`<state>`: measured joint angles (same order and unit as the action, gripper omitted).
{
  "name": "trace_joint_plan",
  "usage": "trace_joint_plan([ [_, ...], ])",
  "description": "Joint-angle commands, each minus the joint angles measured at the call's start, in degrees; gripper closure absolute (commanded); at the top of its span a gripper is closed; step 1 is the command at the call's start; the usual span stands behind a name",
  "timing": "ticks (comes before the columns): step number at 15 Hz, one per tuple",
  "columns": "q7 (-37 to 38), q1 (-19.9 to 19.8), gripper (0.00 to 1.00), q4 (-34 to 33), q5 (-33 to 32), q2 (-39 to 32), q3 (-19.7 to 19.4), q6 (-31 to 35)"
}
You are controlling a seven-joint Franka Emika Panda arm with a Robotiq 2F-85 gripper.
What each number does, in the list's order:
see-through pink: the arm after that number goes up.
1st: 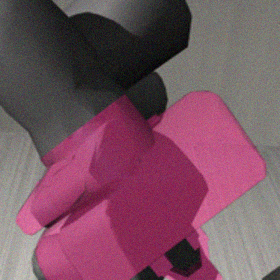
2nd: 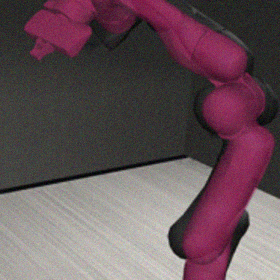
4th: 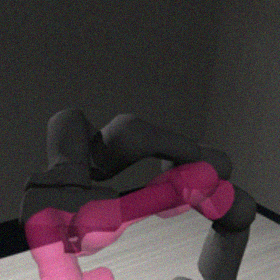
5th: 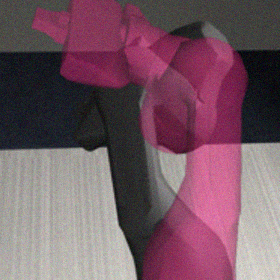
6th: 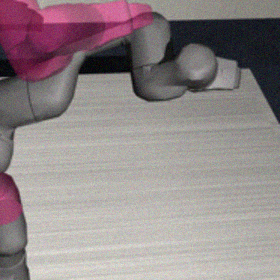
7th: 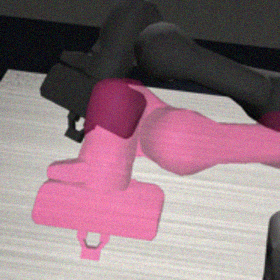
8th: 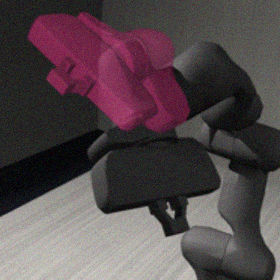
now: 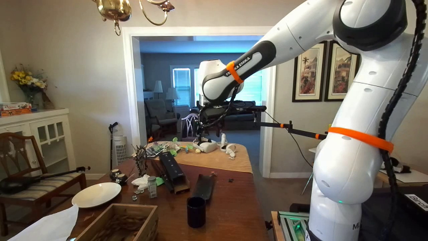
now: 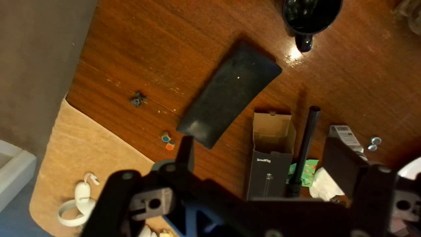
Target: Place the toy car on the black tray.
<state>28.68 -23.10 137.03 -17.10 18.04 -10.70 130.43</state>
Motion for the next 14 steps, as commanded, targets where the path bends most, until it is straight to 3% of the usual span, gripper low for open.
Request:
trace_joint_plan([
  [1, 1.5, -1.3, 0.00, 2.0, 4.3, -1.6, -3.3, 2.7],
  [5, -2.6, -2.0, 0.00, 4.2, 7.3, -2.8, -6.8, 6.2],
  [10, -15.8, -2.5, 0.00, 8.2, 7.8, -4.5, -11.2, 19.1],
  [11, -12.1, -3.0, 0.00, 6.7, 6.9, -4.0, -9.4, 15.6],
  [14, -14.8, -3.3, 0.00, 7.5, 7.1, -4.5, -10.4, 17.7],
])
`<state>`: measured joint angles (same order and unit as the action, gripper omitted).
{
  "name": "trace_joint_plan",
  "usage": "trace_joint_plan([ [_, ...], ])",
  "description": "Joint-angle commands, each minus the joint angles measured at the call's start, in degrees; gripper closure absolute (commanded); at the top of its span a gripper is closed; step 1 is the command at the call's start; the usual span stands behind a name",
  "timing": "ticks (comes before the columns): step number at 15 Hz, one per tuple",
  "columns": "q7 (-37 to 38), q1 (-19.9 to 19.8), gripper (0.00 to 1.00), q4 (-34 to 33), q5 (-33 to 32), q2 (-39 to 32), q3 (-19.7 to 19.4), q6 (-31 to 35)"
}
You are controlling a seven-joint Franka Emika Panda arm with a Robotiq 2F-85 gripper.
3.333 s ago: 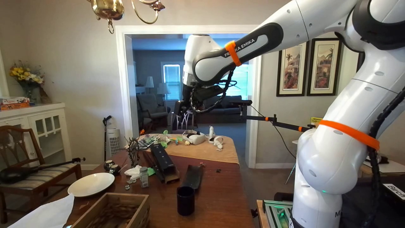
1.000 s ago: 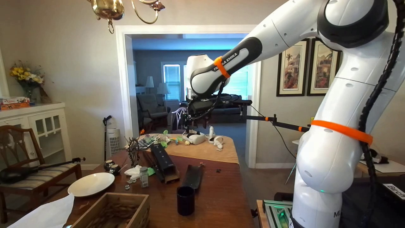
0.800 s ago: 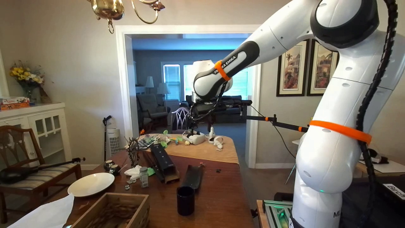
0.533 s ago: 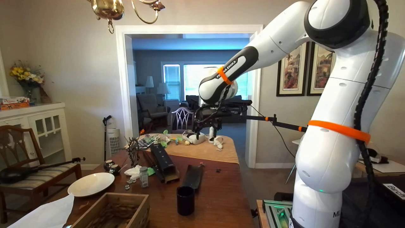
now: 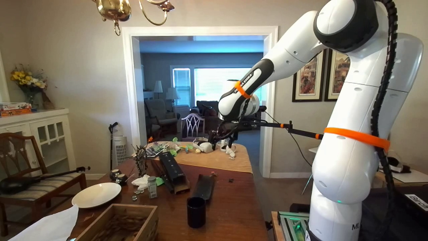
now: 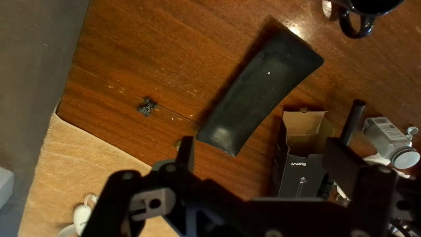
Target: Place the toy car on the black tray.
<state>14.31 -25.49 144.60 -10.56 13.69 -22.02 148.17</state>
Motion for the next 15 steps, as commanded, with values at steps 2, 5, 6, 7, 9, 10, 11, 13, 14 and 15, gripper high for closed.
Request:
trace_joint_plan([
  [2, -0.5, -0.9, 0.00, -0.1, 0.5, -0.1, 1.0, 0.1],
  [5, 10.5, -4.6, 0.00, -2.2, -4.5, -4.7, 2.9, 1.2],
  [6, 13.9, -5.5, 0.00, -3.3, -5.6, -6.5, 3.0, 1.3],
  [7, 17.0, -6.1, 0.00, -4.1, -6.8, -8.0, 3.0, 1.1],
  [9, 22.5, -6.4, 0.00, -6.5, -7.5, -11.4, 2.2, -0.5],
  [10, 24.4, -6.1, 0.00, -7.2, -7.0, -13.5, 1.5, 0.1],
  [11, 25.0, -5.5, 0.00, -7.9, -5.5, -15.0, 0.7, 0.2],
  [13, 22.8, -4.3, 0.00, -9.4, -1.6, -17.7, -0.7, 0.0],
  [14, 19.3, -3.9, 0.00, -9.8, 1.8, -19.1, -1.1, 0.5],
  [15, 17.3, -3.6, 0.00, -10.6, 4.2, -20.1, -1.4, 0.5],
])
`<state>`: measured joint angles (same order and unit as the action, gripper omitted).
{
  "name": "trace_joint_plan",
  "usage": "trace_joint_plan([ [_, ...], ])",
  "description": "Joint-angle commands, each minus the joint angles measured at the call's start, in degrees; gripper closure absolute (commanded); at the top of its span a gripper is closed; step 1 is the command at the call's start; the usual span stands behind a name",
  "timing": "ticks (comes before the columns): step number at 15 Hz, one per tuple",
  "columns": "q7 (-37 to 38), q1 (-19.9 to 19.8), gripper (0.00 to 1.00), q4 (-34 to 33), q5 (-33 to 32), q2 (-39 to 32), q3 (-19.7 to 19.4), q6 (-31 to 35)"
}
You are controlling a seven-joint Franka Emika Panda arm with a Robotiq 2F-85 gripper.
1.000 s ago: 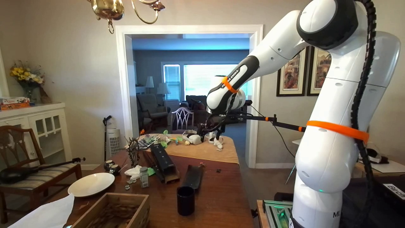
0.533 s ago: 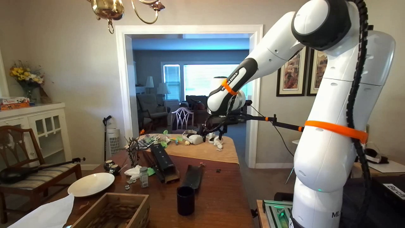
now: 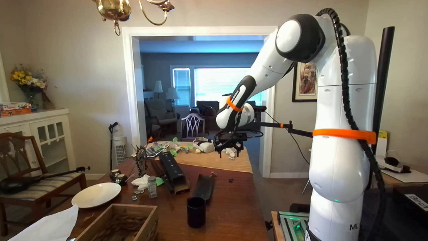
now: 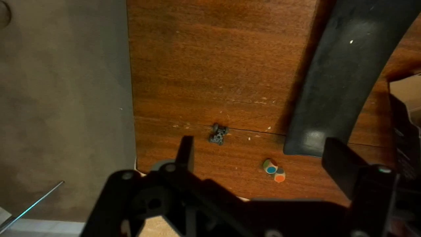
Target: Place the toy car on the black tray.
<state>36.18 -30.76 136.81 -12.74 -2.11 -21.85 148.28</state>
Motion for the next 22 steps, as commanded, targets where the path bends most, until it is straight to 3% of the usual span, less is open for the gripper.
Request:
trace_joint_plan([
  [1, -7.9, 1.7, 0.00, -2.9, 9.2, -5.4, -1.8, 1.6],
  [4, -19.0, 1.0, 0.00, -5.0, 17.2, -8.2, -1.7, 0.7],
  [5, -20.1, 1.1, 0.00, -5.9, 17.1, -9.4, -2.2, 0.3],
  [6, -16.3, 2.6, 0.00, -3.9, 14.9, -6.8, -3.1, 0.4],
  [13, -18.8, 2.4, 0.00, -5.5, 15.8, -9.0, -3.5, 0.4],
  [14, -14.3, 3.1, 0.00, -6.8, 14.2, -11.0, -4.5, 0.1],
  [17, -11.2, 3.4, 0.00, -9.0, 16.8, -14.0, -5.2, 0.8],
  [22, -20.2, 0.6, 0.00, -12.6, 25.1, -18.2, -1.9, 0.7],
])
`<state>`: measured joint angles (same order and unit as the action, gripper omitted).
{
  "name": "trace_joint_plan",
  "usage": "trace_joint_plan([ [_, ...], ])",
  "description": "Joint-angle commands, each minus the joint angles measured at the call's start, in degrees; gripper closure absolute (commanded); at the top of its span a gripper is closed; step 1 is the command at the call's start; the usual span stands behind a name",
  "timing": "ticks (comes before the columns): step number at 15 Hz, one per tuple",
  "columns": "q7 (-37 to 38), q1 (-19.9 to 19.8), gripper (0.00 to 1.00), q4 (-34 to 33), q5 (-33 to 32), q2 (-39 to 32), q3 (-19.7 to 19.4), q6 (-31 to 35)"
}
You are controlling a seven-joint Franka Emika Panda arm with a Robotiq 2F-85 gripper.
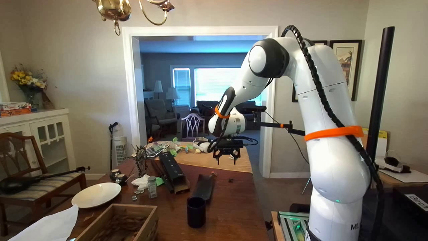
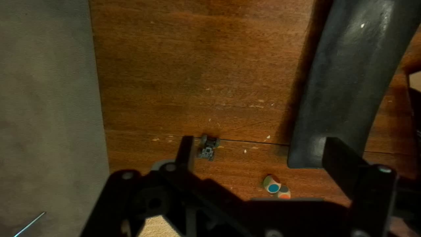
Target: Place the toy car on the black tray.
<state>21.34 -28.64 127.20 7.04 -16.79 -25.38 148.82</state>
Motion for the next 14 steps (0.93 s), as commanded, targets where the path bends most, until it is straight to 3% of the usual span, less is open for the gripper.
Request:
trace_joint_plan([
  [1, -8.4, -2.5, 0.00, -3.7, 7.3, -4.1, 2.6, -0.4],
  [6, -19.3, -7.0, 0.00, -7.6, 11.2, -8.3, 5.1, -0.8],
  [14, -22.7, -11.4, 0.00, -12.2, 8.2, -13.4, 5.4, -0.5],
])
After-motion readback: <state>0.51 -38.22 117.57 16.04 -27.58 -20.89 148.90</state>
